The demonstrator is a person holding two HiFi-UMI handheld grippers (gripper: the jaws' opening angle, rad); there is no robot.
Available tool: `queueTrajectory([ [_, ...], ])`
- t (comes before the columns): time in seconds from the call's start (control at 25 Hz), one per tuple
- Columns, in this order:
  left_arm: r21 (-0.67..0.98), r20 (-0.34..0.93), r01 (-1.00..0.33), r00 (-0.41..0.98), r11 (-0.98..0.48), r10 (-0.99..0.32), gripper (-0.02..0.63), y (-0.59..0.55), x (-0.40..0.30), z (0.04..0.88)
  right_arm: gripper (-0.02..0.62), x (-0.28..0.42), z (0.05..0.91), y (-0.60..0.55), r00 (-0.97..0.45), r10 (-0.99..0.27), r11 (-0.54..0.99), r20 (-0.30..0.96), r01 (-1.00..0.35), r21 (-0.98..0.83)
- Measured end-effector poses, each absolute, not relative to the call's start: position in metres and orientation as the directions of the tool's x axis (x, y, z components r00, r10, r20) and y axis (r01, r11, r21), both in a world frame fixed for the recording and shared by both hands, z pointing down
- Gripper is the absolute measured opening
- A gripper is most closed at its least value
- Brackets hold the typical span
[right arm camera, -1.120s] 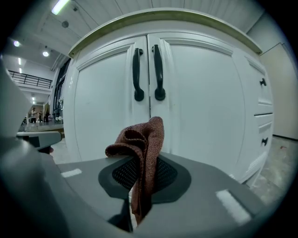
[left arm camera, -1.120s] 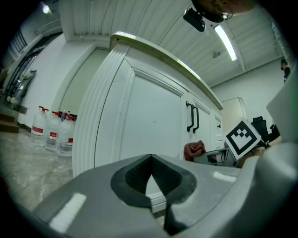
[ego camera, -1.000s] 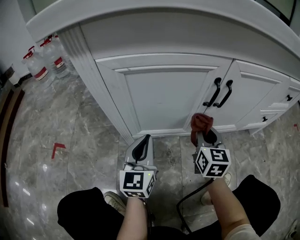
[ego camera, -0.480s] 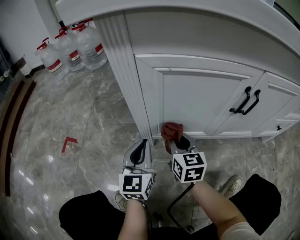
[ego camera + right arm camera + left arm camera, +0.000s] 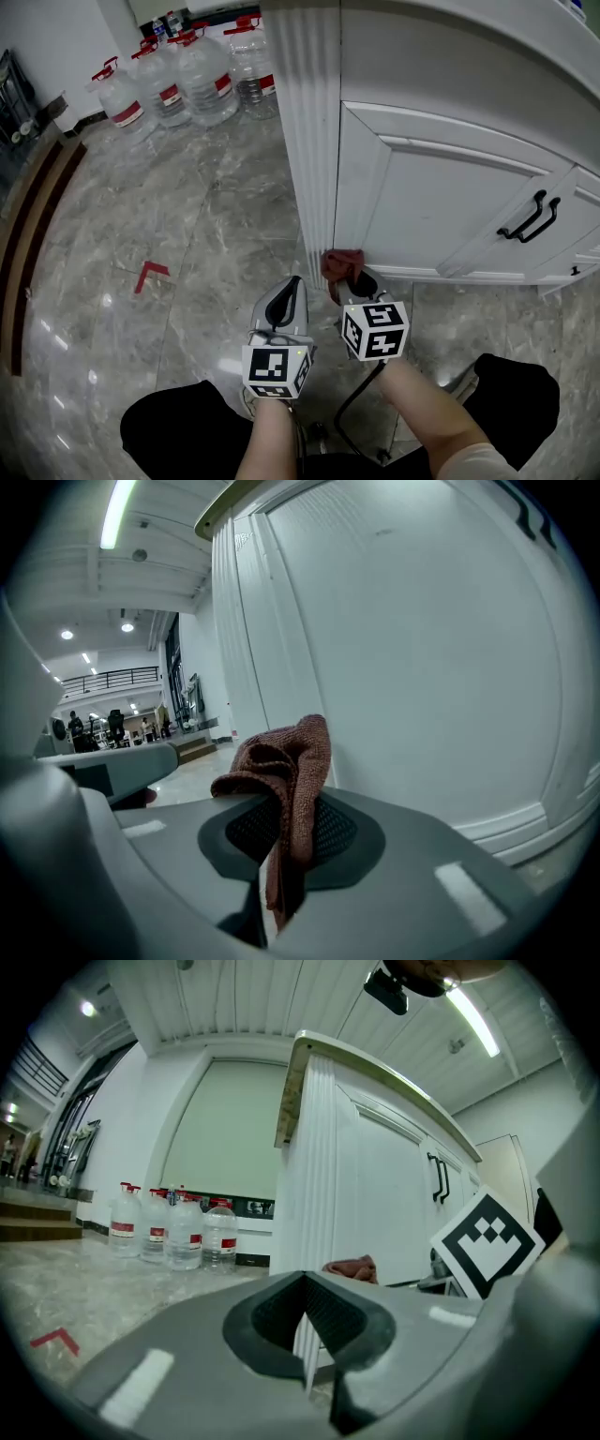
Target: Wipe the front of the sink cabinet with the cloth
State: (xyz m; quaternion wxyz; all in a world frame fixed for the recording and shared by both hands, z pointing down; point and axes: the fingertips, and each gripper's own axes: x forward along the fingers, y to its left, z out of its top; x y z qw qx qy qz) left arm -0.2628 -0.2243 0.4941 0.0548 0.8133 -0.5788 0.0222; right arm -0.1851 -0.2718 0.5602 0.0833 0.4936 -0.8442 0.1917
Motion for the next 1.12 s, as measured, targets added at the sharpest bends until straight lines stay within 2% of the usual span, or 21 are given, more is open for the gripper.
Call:
queueTrajectory([
  [0.28, 0.059, 0.103, -0.933, 0.359, -0.355, -0.928, 0.0, -0.226, -0.245, 0.495, 0.084, -0.157, 0.577, -0.271, -0.465, -0.811, 0.407, 0.355, -0.884, -0.229],
  [1.12, 0.035, 0.124, -0.877, 0.479, -0.479, -0.869, 0.0, -0.23, -0.141, 0.496, 0.084, 0.023, 0.58, -0.264, -0.23, -0.88, 0.159, 0.416, -0.967, -0.199],
])
